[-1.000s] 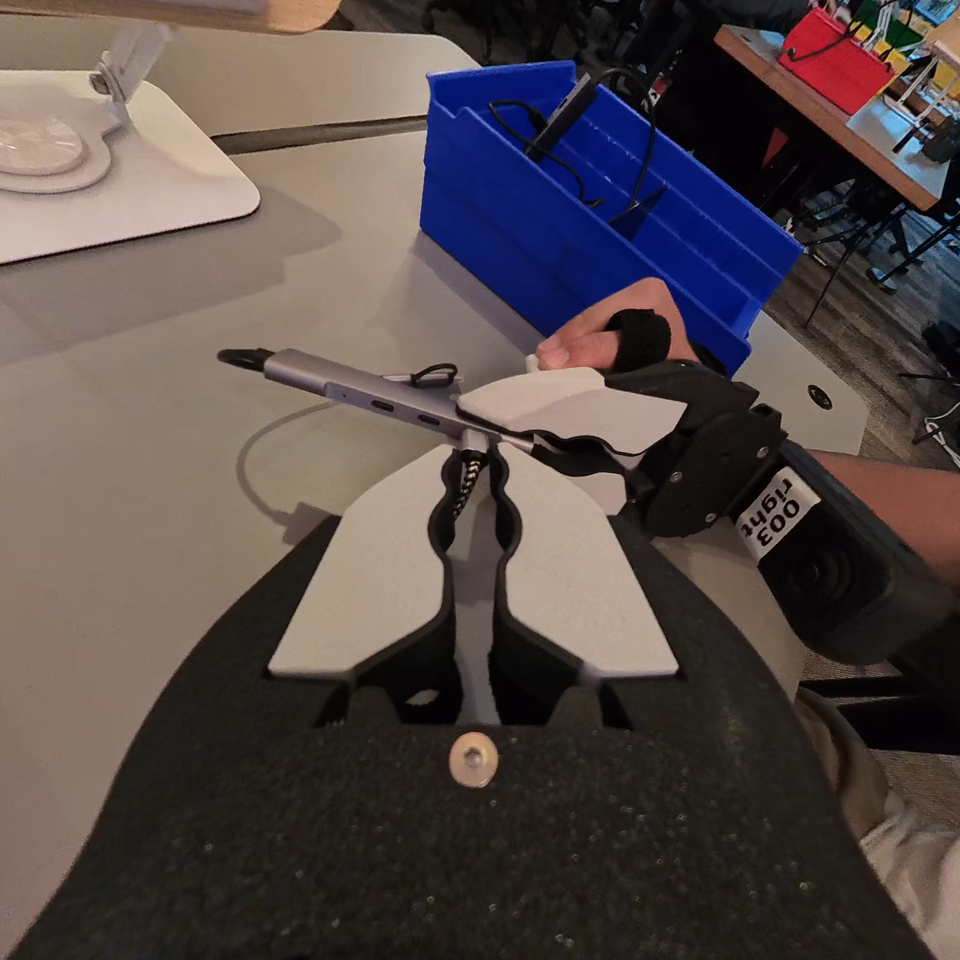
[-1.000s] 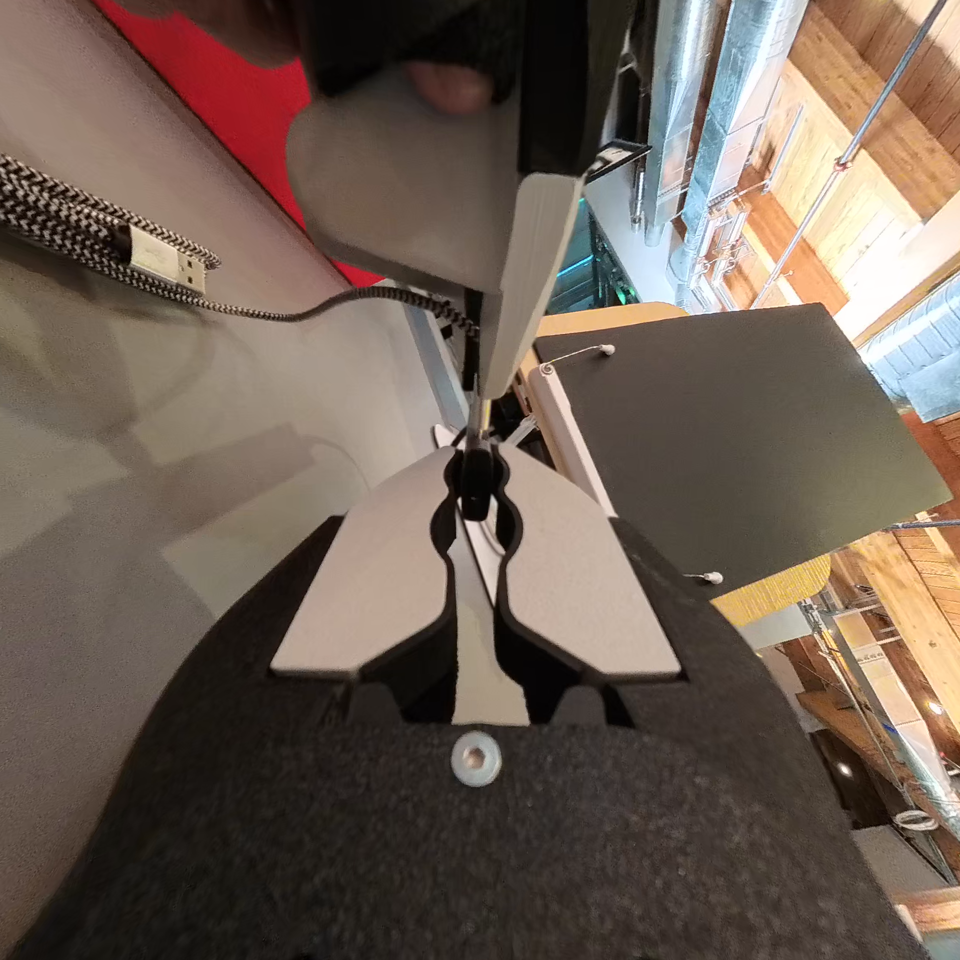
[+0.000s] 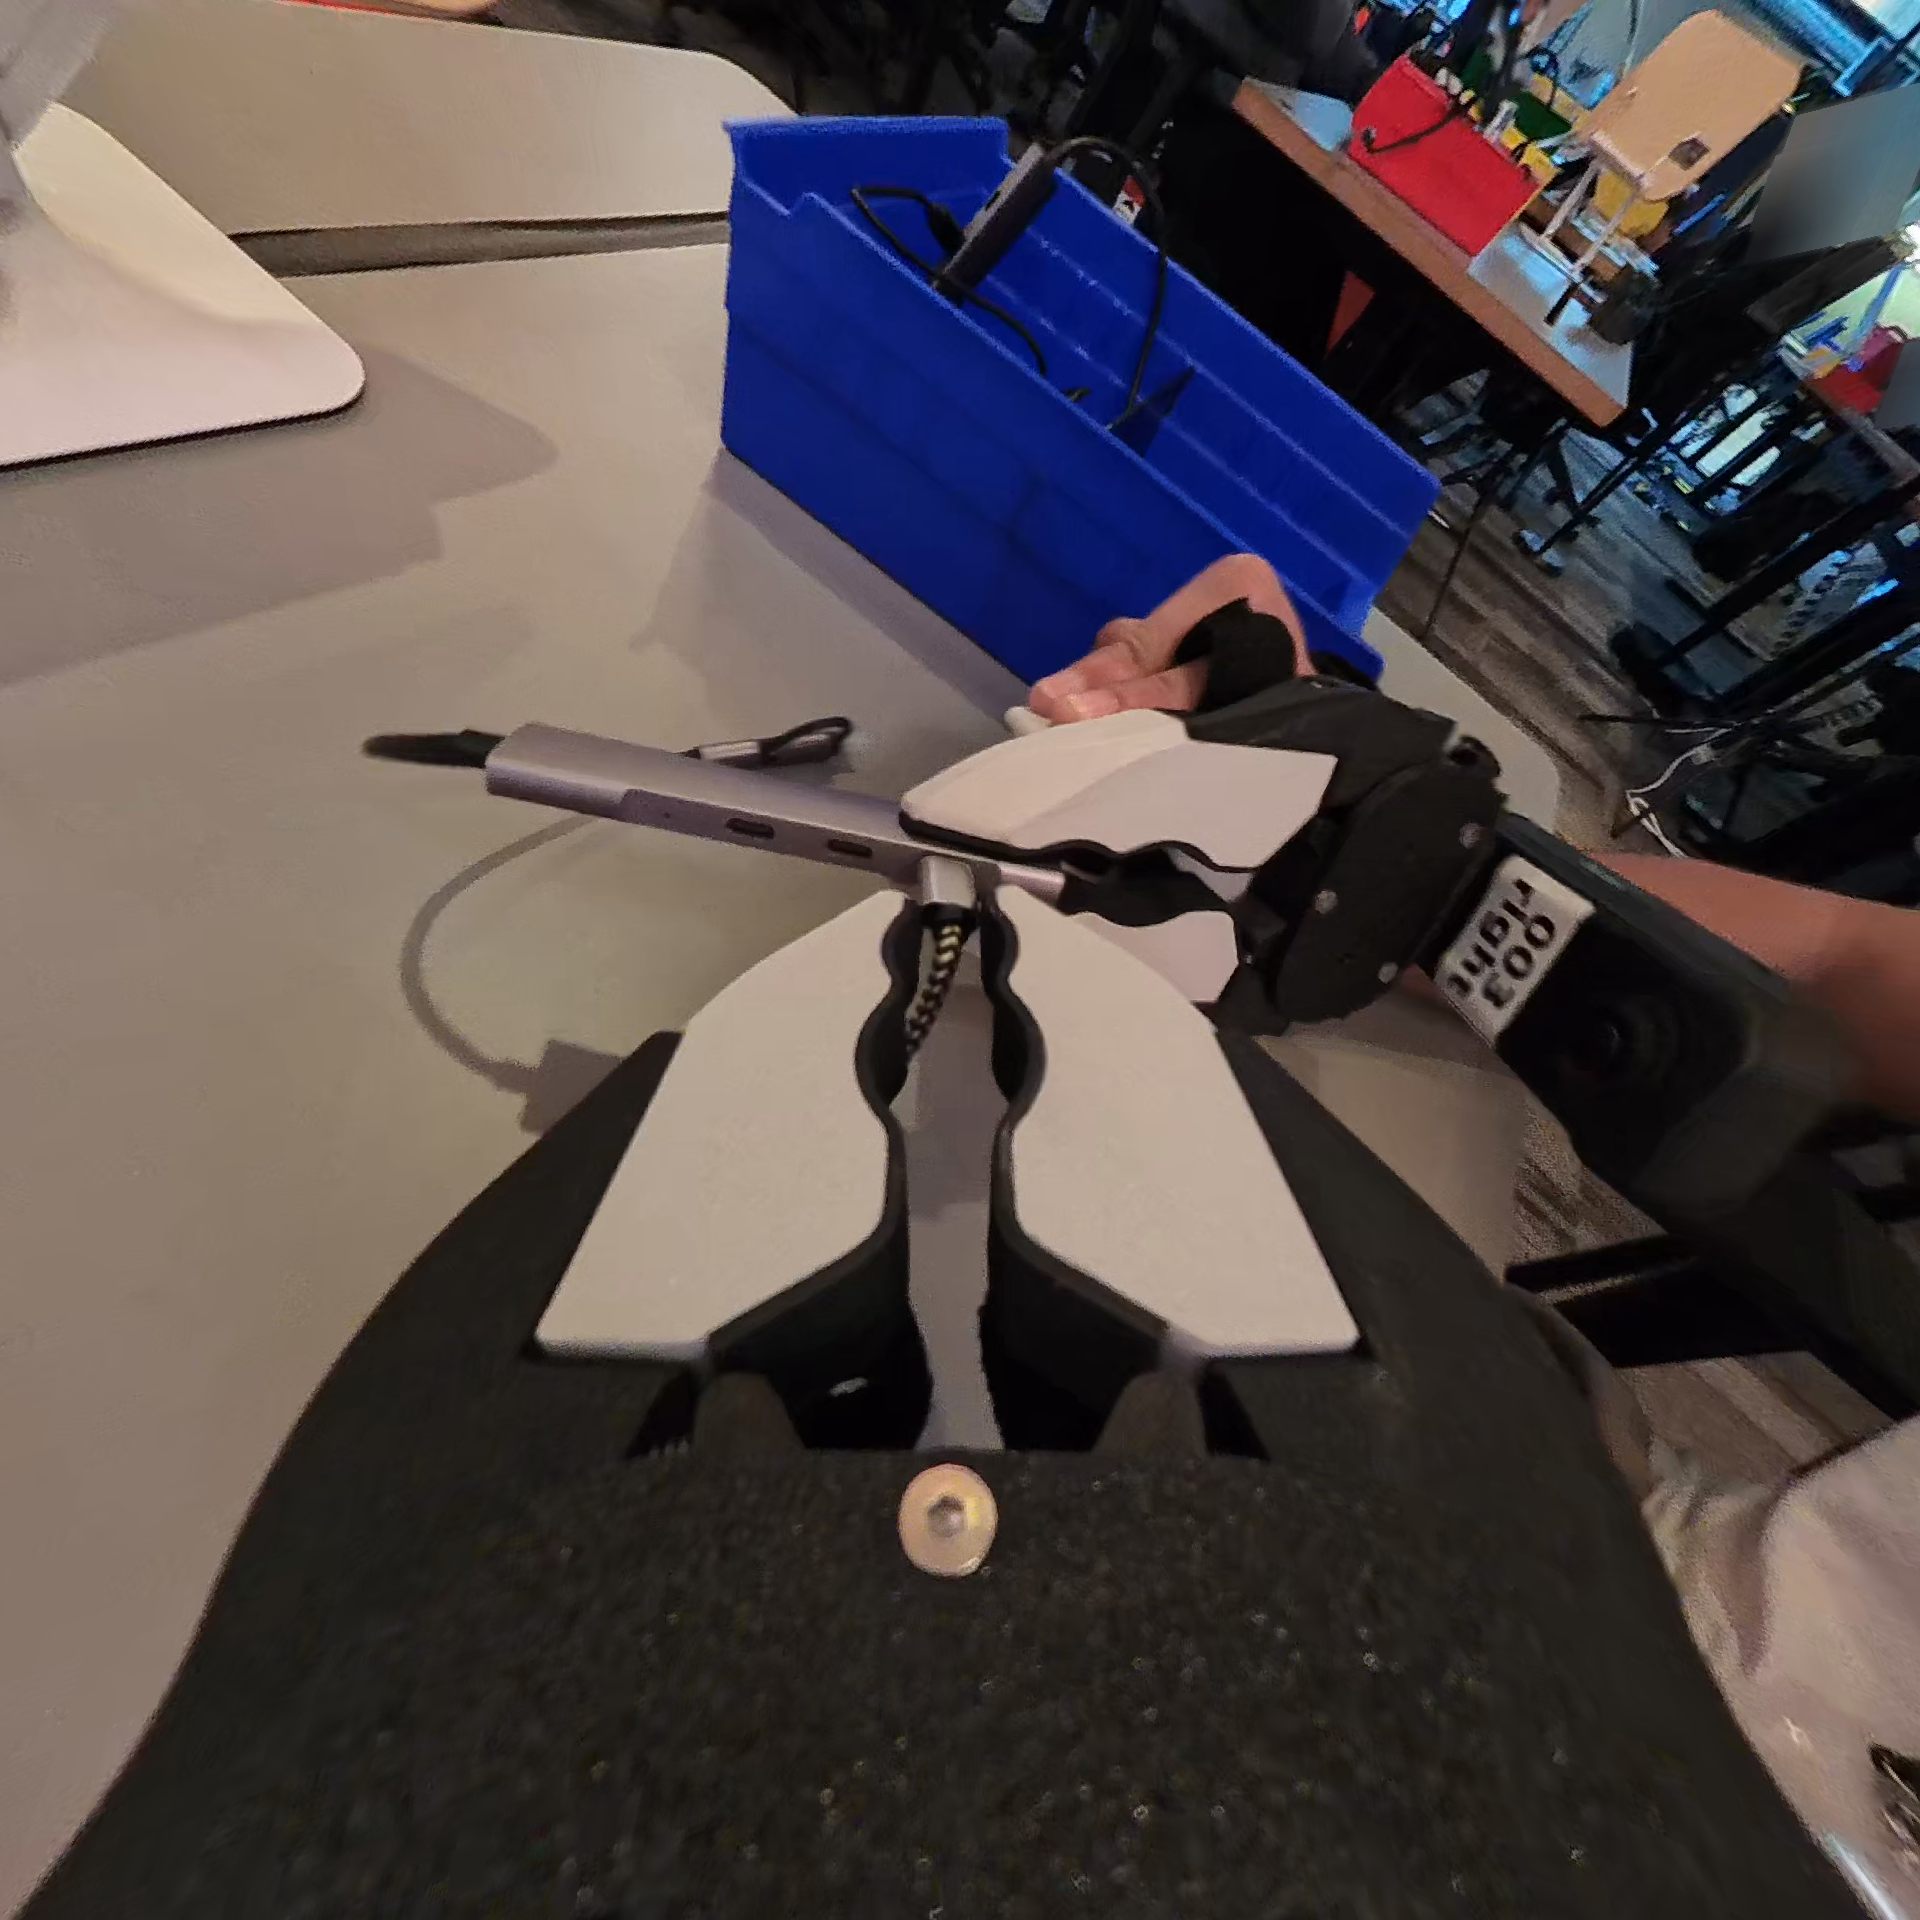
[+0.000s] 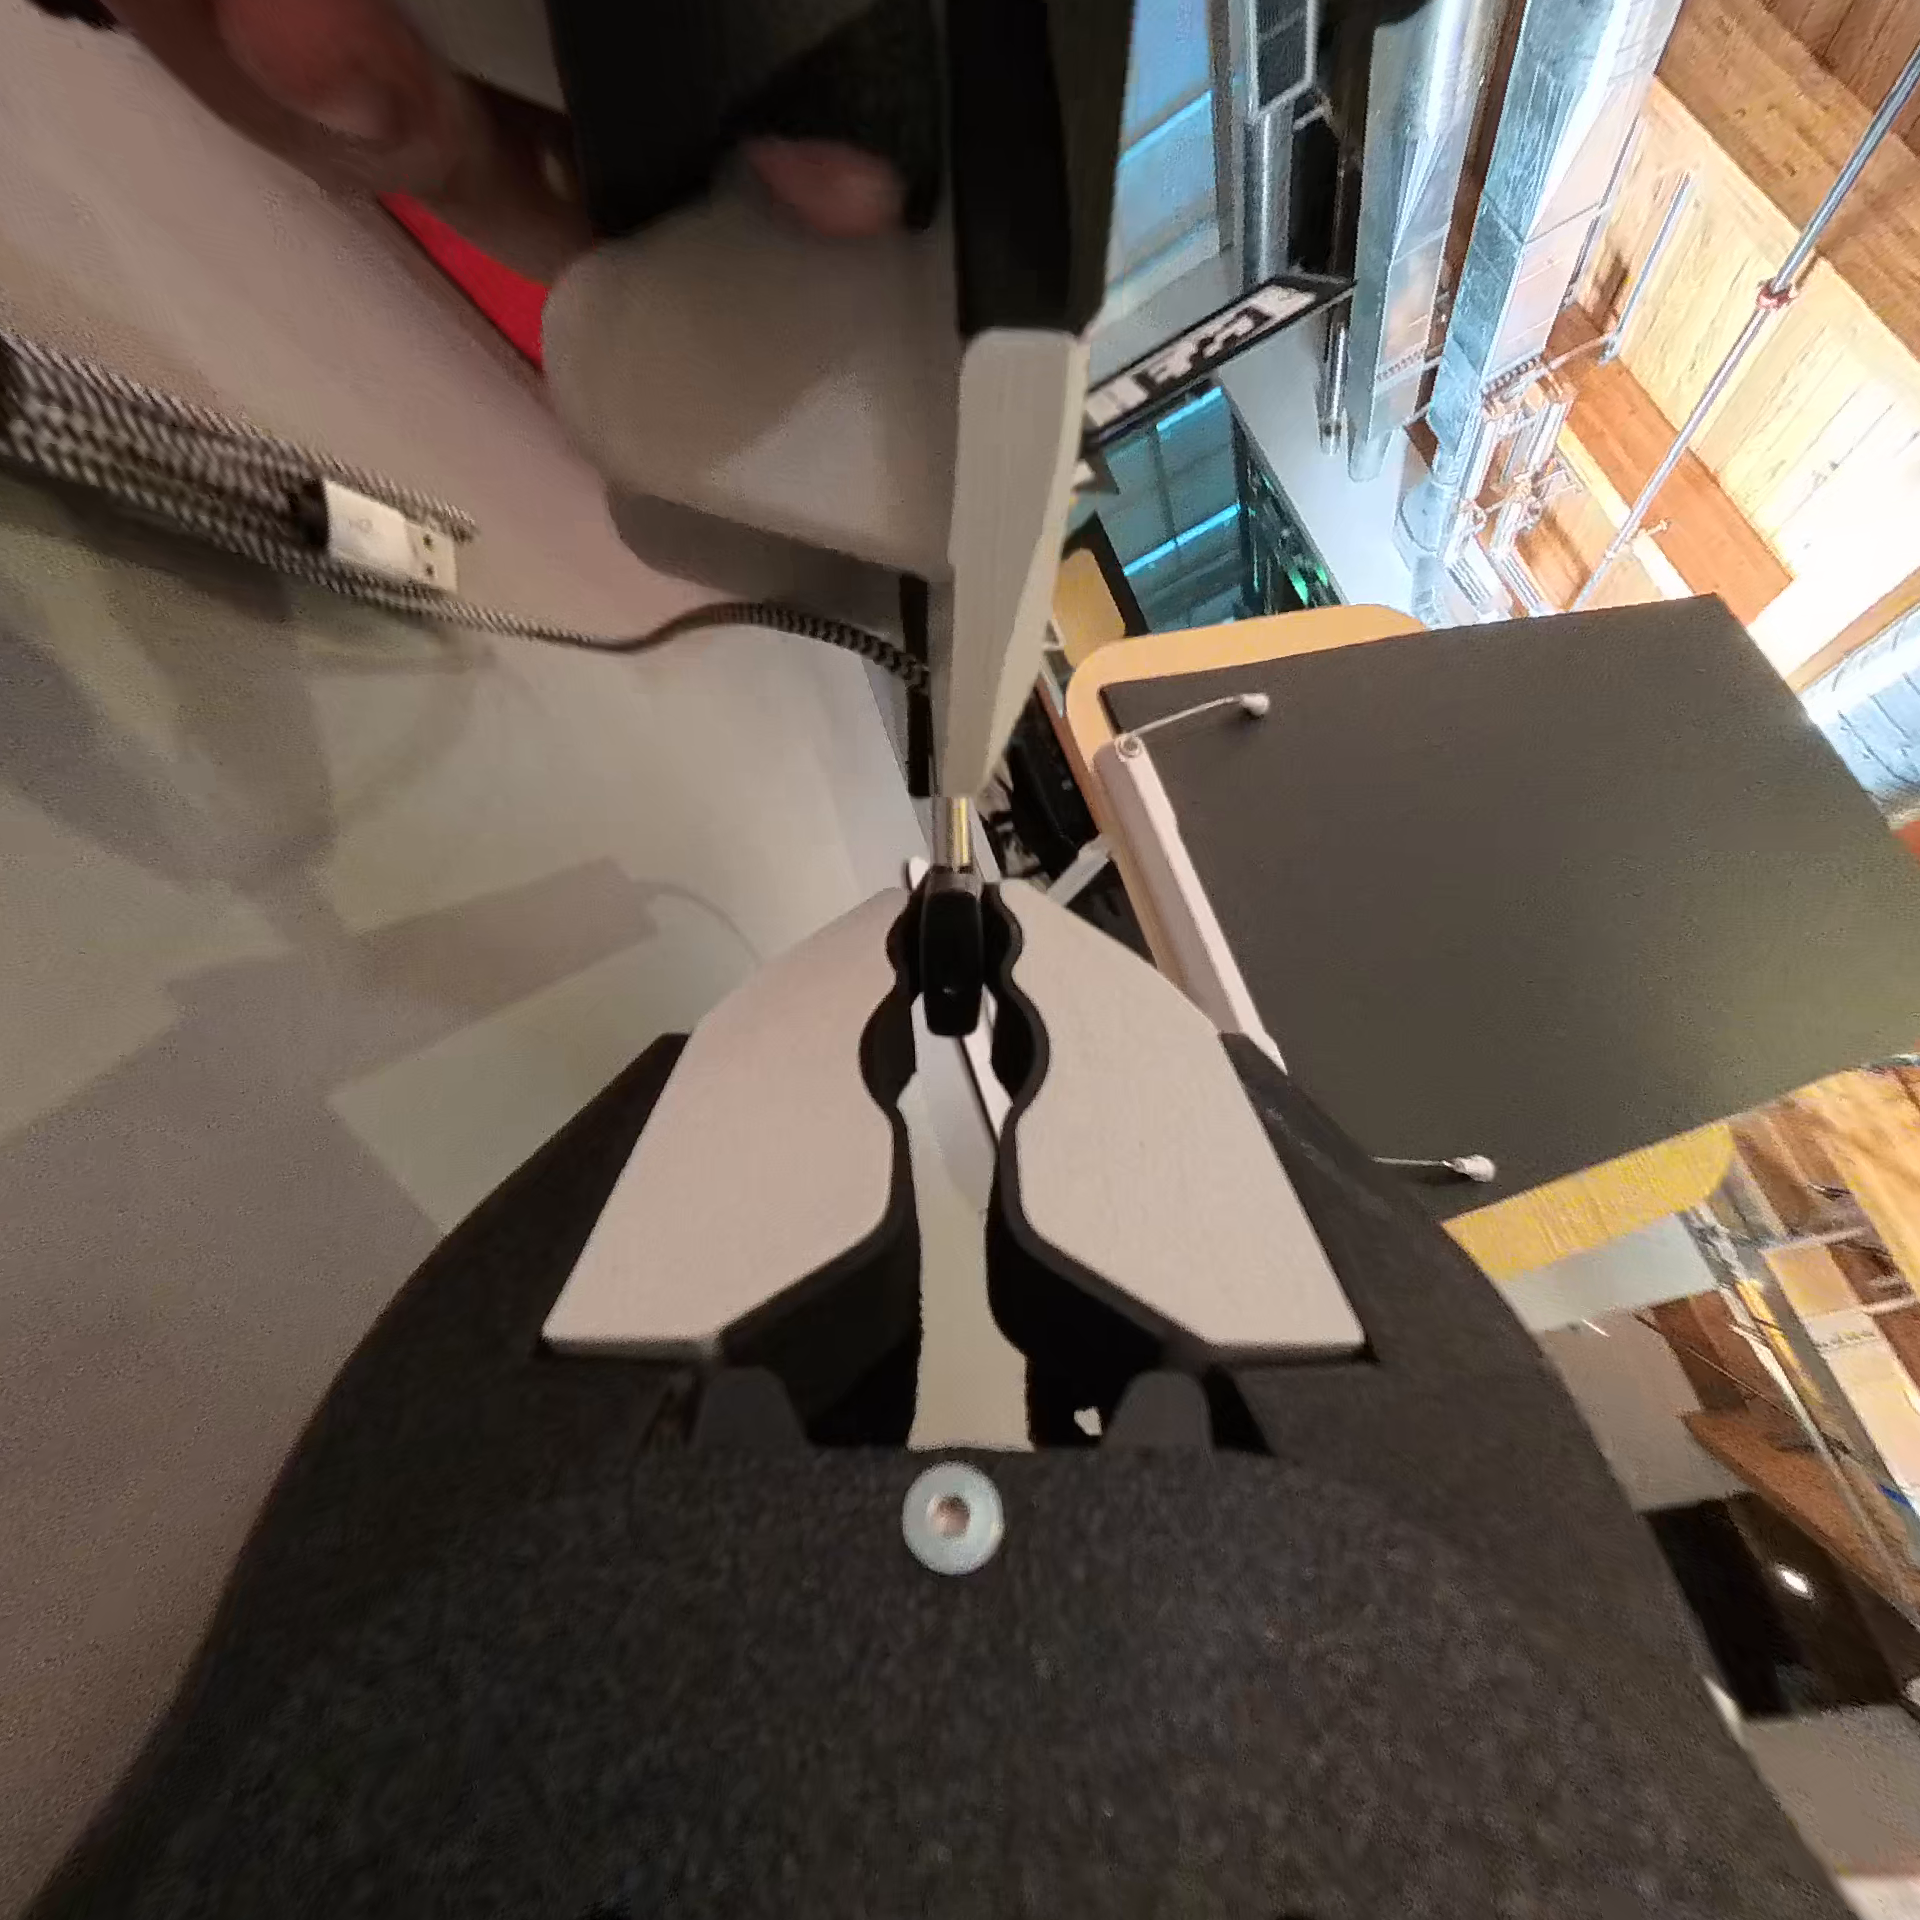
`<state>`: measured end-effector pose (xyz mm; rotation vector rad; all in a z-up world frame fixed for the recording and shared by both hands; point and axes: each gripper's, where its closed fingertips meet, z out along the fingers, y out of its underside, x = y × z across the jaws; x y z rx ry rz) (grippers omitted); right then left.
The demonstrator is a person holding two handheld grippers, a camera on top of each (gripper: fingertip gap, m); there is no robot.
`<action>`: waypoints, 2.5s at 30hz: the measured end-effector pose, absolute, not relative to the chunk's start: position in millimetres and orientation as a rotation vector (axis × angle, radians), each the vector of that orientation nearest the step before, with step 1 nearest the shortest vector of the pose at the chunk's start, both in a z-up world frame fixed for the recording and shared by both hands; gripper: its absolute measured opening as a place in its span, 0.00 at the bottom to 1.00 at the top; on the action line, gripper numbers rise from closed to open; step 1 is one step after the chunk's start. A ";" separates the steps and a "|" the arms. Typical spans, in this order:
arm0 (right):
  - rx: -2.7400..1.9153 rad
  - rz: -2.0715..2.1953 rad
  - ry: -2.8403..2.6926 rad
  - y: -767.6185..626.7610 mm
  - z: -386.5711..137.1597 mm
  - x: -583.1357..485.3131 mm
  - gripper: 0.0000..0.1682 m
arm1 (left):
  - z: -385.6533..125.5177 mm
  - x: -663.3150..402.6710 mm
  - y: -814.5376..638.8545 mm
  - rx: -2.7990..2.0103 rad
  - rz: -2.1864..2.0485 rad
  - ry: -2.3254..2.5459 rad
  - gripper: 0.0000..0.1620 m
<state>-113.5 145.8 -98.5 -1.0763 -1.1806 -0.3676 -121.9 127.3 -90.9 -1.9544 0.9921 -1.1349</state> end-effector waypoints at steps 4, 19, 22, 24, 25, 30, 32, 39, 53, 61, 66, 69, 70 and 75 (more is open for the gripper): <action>-1.120 -0.352 -1.143 149.5 -98.7 -107.4 0.06 | -78.8 -158.3 102.6 -1.890 -1.047 1.021 0.15; -1.354 -0.215 -0.781 161.8 113.3 -13.6 0.05 | -118.9 -268.6 -13.2 -1.921 -1.110 0.806 0.12; -1.391 -0.392 -0.751 160.4 181.4 37.3 0.06 | -121.9 -266.6 -16.7 -1.942 -1.172 0.813 0.12; -1.446 -0.518 -0.725 164.8 214.7 74.5 0.06 | -121.3 -265.0 -19.0 -1.948 -1.225 0.809 0.12; -1.470 -0.592 -0.704 169.1 227.7 94.6 0.05 | -119.8 -264.3 -19.5 -1.942 -1.247 0.804 0.12; -1.658 -0.754 -0.639 201.7 223.2 170.9 0.06 | -116.3 -261.4 -21.5 -1.932 -1.295 0.813 0.12; -1.750 -0.778 -0.661 212.9 190.5 187.6 0.06 | -116.2 -260.5 -23.6 -1.935 -1.305 0.818 0.12; -2.091 -0.395 -0.707 226.5 63.9 188.0 0.06 | -120.5 -258.6 -28.6 -1.959 -1.327 0.816 0.11; -2.624 0.328 -0.464 211.6 -71.5 219.6 0.06 | -116.7 -259.1 -27.8 -1.946 -1.419 0.765 0.11; -2.576 0.046 -0.648 210.1 -72.0 221.6 0.06 | -112.1 -260.4 -25.0 -1.918 -1.414 0.750 0.11; -2.575 -0.123 -0.844 218.8 -56.9 241.1 0.06 | -109.6 -262.1 -23.8 -1.908 -1.430 0.728 0.11; -2.605 -0.169 -1.068 222.8 -49.9 246.0 0.06 | -110.4 -262.8 -22.7 -1.911 -1.416 0.731 0.11; -2.603 -0.181 -1.172 222.5 -49.1 246.0 0.06 | -110.5 -263.1 -22.2 -1.912 -1.413 0.728 0.11; -2.780 -0.146 -1.351 218.1 -95.7 251.8 0.06 | -110.4 -262.6 -21.3 -1.913 -1.415 0.726 0.11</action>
